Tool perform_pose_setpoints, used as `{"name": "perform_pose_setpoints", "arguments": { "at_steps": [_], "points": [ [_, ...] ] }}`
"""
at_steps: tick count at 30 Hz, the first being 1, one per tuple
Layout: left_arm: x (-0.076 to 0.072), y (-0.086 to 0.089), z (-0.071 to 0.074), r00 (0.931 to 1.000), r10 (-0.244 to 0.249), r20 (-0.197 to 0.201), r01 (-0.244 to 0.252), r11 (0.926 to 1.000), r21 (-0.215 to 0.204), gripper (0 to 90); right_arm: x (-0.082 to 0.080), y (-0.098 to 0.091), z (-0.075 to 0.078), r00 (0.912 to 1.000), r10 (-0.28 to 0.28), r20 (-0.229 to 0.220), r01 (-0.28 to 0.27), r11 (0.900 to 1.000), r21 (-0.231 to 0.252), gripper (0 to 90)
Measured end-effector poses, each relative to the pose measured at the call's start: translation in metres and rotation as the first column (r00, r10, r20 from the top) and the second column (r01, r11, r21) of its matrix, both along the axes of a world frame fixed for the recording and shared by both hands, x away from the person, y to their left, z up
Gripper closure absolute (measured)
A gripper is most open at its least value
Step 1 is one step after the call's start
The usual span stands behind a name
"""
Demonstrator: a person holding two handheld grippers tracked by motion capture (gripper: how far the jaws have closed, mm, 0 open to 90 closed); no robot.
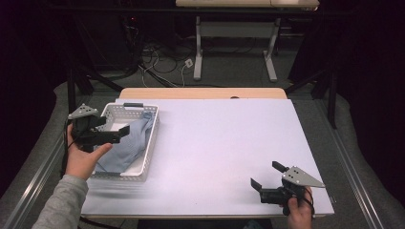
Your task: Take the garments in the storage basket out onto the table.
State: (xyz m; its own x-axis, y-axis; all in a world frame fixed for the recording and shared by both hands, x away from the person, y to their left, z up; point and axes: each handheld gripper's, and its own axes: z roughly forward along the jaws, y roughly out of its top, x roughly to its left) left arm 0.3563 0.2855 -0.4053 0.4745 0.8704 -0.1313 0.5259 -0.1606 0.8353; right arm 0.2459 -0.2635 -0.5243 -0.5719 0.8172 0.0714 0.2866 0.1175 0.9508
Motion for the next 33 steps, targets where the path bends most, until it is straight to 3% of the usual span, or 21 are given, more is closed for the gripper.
{"name": "perform_pose_setpoints", "arguments": {
  "at_steps": [12, 17, 33],
  "points": [
    [0.016, 0.014, -0.009, 0.9977, 0.062, -0.028, -0.061, 0.9978, 0.024, 0.3, 0.001, 0.0, -0.001, 1.0, 0.007, -0.004, -0.007, 1.0, 0.0, 0.0],
    [0.019, 0.019, -0.013, 0.9961, 0.069, -0.055, -0.066, 0.996, 0.06, 0.4, 0.001, 0.0, -0.001, 0.9999, 0.004, -0.011, -0.004, 1.0, -0.002, 0.0],
    [0.029, 0.022, -0.031, 0.9873, 0.078, -0.138, -0.064, 0.992, 0.109, 0.5, 0.003, 0.001, -0.003, 0.9995, 0.016, -0.028, -0.017, 0.9998, -0.01, 0.0]
  ]
}}
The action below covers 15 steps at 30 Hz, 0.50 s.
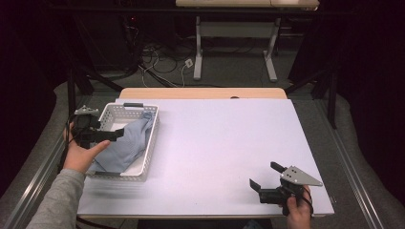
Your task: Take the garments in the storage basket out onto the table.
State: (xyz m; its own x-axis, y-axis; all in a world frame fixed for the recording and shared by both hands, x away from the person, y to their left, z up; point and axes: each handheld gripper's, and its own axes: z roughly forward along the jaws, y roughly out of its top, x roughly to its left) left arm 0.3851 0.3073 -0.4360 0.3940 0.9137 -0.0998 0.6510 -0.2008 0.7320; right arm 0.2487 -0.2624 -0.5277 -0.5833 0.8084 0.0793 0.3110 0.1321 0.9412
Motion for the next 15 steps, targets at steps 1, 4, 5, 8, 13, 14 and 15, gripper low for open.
{"name": "perform_pose_setpoints", "arguments": {
  "at_steps": [1, 4, 5, 8, 13, 14, 15],
  "points": [
    [0.001, 0.0, -0.001, 1.0, 0.001, -0.004, -0.001, 1.0, 0.005, 0.5, 0.0, 0.0, 0.0, 1.0, 0.0, 0.0, 0.0, 1.0, 0.0, 0.0],
    [0.003, -0.001, -0.006, 0.9998, 0.006, -0.021, -0.006, 1.0, 0.002, 0.5, 0.0, 0.0, 0.0, 1.0, 0.001, -0.001, -0.001, 1.0, 0.002, 0.0],
    [0.003, -0.002, -0.008, 0.9996, 0.009, -0.028, -0.009, 1.0, 0.0, 0.5, 0.0, 0.0, 0.0, 1.0, 0.001, -0.001, -0.001, 1.0, 0.002, 0.0],
    [0.007, -0.002, -0.015, 0.9976, 0.01, -0.068, -0.008, 0.9997, 0.024, 0.5, 0.0, 0.0, 0.0, 1.0, 0.002, 0.002, -0.002, 1.0, 0.003, 0.0],
    [0.01, -0.004, -0.022, 0.9956, 0.015, -0.093, -0.011, 0.9993, 0.037, 0.5, 0.0, 0.0, 0.0, 1.0, 0.005, 0.001, -0.005, 1.0, 0.003, 0.0],
    [0.011, -0.004, -0.023, 0.9952, 0.014, -0.097, -0.01, 0.9992, 0.038, 0.5, 0.0, 0.0, 0.0, 1.0, 0.005, -0.001, -0.005, 1.0, 0.0, 0.0],
    [0.012, -0.004, -0.025, 0.9954, 0.015, -0.095, -0.01, 0.9989, 0.047, 0.5, 0.0, 0.0, 0.0, 1.0, 0.005, -0.001, -0.005, 1.0, 0.0, 0.0]
  ]
}}
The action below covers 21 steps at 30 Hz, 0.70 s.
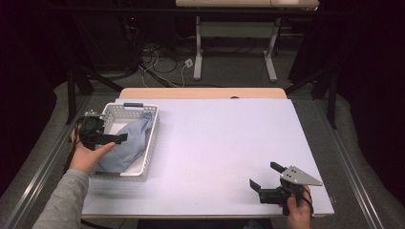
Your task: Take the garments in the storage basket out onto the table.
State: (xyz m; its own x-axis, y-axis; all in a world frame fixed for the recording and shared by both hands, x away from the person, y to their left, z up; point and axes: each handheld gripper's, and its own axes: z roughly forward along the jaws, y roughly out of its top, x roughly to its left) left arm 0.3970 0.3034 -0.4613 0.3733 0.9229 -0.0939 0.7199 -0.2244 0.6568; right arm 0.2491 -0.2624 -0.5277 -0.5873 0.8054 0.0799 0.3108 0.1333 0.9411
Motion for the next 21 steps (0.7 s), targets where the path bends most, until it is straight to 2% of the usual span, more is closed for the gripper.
{"name": "perform_pose_setpoints", "arguments": {
  "at_steps": [2, 7, 12, 21],
  "points": [
    [0.002, 0.0, -0.003, 0.9999, 0.005, -0.013, -0.005, 1.0, -0.001, 0.5, 0.0, 0.0, 0.0, 1.0, -0.001, 0.0, 0.001, 1.0, 0.0, 0.0],
    [0.006, 0.001, -0.01, 0.9994, 0.01, -0.034, -0.011, 0.9989, -0.045, 0.2, 0.0, 0.0, 0.0, 1.0, 0.004, -0.002, -0.004, 1.0, -0.009, 0.0],
    [0.009, 0.002, -0.016, 0.9974, 0.014, -0.071, -0.017, 0.999, -0.042, 0.3, 0.0, 0.0, 0.0, 1.0, 0.008, -0.004, -0.008, 0.9999, -0.008, 0.0],
    [0.015, -0.004, -0.024, 0.9955, 0.012, -0.094, -0.015, 0.9994, -0.03, 0.3, 0.001, 0.001, -0.001, 0.9999, 0.015, -0.007, -0.015, 0.9999, -0.008, 0.0]
  ]
}}
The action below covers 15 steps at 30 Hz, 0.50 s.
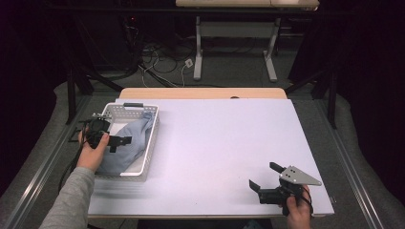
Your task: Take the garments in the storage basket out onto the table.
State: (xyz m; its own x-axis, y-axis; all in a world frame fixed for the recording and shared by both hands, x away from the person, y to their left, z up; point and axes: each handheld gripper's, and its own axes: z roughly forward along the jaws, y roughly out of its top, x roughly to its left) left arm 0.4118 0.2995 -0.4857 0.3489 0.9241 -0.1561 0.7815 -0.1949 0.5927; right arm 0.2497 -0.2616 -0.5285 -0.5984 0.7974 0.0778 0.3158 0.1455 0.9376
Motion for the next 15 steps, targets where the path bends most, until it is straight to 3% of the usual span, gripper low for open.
{"name": "perform_pose_setpoints", "arguments": {
  "at_steps": [8, 15],
  "points": [
    [0.005, -0.005, -0.009, 0.9997, -0.007, -0.023, 0.008, 0.9998, 0.019, 0.2, 0.0, 0.0, 0.0, 1.0, 0.004, 0.001, -0.004, 1.0, 0.0, 0.0],
    [0.01, -0.005, -0.016, 0.9992, 0.016, -0.036, -0.015, 0.9996, 0.025, 0.2, 0.0, 0.0, 0.0, 1.0, 0.001, -0.002, -0.001, 1.0, 0.005, 0.0]
  ]
}}
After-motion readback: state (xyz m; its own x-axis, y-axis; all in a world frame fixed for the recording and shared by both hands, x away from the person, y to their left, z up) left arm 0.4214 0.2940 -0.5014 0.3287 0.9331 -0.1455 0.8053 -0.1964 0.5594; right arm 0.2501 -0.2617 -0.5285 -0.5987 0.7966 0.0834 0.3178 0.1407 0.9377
